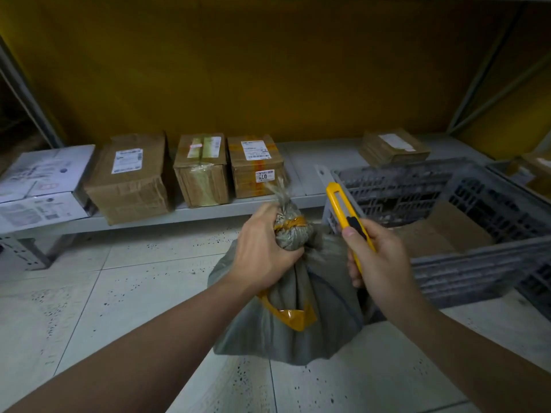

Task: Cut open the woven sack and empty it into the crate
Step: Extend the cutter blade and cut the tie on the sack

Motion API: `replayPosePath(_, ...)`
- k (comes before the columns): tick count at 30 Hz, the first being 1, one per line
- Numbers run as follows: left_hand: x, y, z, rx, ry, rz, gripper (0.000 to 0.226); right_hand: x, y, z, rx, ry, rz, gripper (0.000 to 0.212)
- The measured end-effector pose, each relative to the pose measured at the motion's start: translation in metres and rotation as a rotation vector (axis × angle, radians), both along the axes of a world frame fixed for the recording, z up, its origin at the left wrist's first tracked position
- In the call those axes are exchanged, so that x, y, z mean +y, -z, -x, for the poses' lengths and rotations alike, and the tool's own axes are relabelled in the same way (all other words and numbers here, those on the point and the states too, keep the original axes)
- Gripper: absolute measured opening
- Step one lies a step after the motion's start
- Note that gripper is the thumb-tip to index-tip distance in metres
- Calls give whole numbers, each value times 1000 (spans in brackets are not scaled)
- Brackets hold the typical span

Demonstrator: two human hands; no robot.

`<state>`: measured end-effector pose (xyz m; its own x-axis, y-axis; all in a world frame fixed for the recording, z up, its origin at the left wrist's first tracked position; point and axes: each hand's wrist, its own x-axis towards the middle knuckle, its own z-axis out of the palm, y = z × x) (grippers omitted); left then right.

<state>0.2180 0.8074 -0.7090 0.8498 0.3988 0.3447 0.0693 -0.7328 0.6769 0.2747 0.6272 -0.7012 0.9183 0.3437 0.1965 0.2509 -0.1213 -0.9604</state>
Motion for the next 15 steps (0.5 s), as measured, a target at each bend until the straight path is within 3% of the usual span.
replayPosePath(2,-1,0,4,-15,-11,74,51,-7,3,1,22,-46,-5,33)
replayPosePath(4,-1,1,5,-21,-37,127,49,-10,5,2,60,-107,-10,16)
replayPosePath(5,-1,1,5,-19,-28,157,55,-11,5,4,83,-150,-13,5)
replayPosePath(8,3,3,4,-36,40,216,80,-12,5,9,69,-256,18,18)
replayPosePath(12,11,8,1,-18,-35,156,46,-11,2,14,-6,-274,68,16)
replayPosePath(15,13,9,0,26,-78,167,35,-9,1,15,0,-231,74,15)
